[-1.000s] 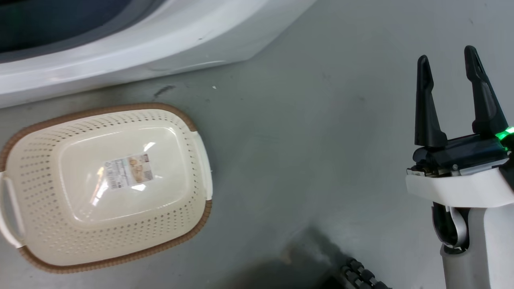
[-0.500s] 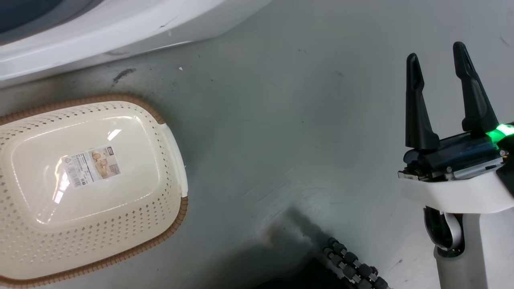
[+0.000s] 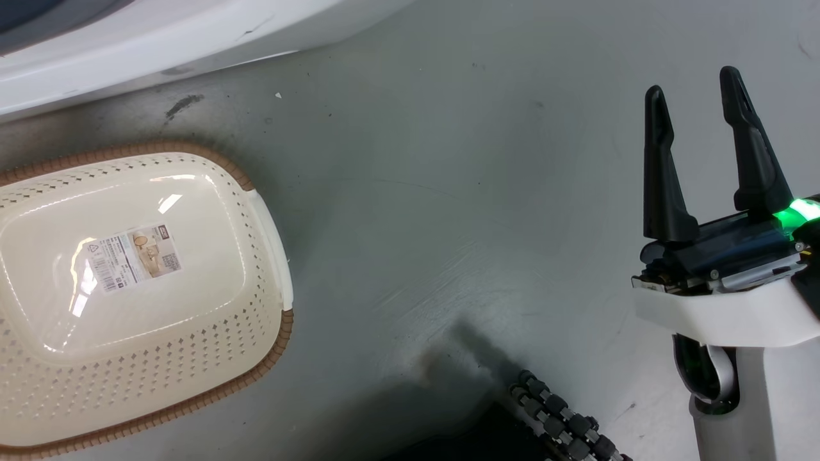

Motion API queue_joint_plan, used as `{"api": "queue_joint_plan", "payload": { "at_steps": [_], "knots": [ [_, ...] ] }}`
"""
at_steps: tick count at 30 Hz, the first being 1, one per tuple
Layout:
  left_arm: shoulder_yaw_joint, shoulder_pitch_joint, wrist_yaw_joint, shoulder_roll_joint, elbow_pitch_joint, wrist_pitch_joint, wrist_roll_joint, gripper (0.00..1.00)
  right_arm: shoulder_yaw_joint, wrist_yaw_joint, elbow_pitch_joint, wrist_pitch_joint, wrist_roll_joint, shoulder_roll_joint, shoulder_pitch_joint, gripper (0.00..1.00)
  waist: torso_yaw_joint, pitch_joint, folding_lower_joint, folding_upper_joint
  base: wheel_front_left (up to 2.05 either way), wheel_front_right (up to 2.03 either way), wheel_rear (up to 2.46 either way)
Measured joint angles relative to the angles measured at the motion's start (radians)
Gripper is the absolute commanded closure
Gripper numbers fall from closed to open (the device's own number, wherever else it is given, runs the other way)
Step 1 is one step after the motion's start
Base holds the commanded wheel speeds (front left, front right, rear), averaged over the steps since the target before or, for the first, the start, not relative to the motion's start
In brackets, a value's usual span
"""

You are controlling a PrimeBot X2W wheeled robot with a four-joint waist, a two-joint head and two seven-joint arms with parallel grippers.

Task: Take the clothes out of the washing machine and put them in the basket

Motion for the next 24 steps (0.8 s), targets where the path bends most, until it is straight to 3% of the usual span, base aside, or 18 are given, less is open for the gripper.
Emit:
{"api": "queue_joint_plan", "payload": {
  "at_steps": [12,24],
  "knots": [
    [-0.008,0.006,0.026,-0.004,0.022,-0.197,0.001,1.00,-0.004,0.000,0.006,0.000,-0.020,0.000,-0.002,0.00,0.019,-0.037,0.0000,0.0000,0.00,0.00,0.00],
    [-0.014,0.079,0.022,-0.114,0.105,-0.408,-0.046,1.00,-0.045,0.000,0.033,0.000,-0.065,0.000,-0.005,0.00,0.072,-0.143,0.0000,0.0000,0.00,0.00,0.00]
  ]
}}
